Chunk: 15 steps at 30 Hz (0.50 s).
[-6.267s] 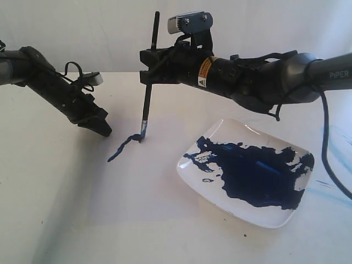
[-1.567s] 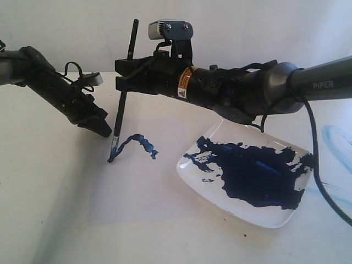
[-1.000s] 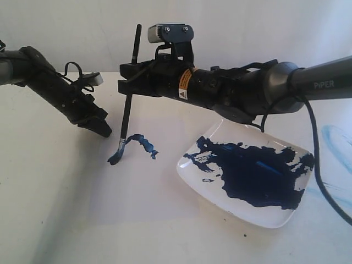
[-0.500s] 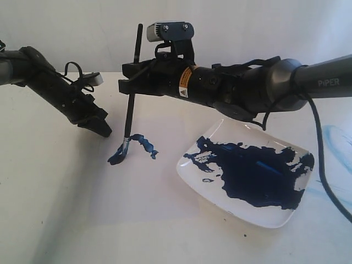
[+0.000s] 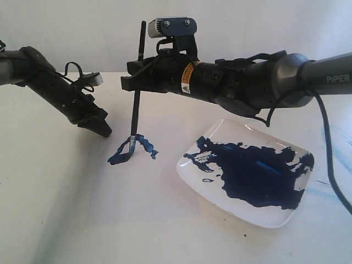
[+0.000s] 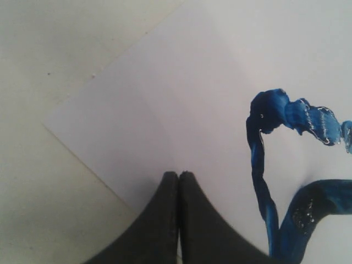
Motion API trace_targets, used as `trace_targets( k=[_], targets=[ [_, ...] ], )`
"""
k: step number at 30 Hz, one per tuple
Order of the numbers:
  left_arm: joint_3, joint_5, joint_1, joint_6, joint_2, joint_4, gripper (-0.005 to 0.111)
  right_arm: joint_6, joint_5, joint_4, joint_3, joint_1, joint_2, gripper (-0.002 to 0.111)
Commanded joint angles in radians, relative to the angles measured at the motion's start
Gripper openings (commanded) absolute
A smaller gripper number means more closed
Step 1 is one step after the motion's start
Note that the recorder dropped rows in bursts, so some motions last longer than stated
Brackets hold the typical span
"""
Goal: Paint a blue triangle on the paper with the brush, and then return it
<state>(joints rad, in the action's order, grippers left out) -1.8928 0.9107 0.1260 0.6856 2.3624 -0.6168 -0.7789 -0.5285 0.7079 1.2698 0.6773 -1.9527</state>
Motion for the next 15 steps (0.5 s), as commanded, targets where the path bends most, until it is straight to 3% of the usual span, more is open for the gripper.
trace_targets(
  k=[1,15],
  targets=[
    [-0.005,0.025,0.002,-0.001,0.004,-0.011,0.000,0.015,0.026,0.005,-0.002,-0.001,0.009,0.000],
    [-0.005,0.025,0.002,-0.001,0.004,-0.011,0.000,0.032,0.075,0.008,-0.002,-0.003,0.038,0.000]
  ],
)
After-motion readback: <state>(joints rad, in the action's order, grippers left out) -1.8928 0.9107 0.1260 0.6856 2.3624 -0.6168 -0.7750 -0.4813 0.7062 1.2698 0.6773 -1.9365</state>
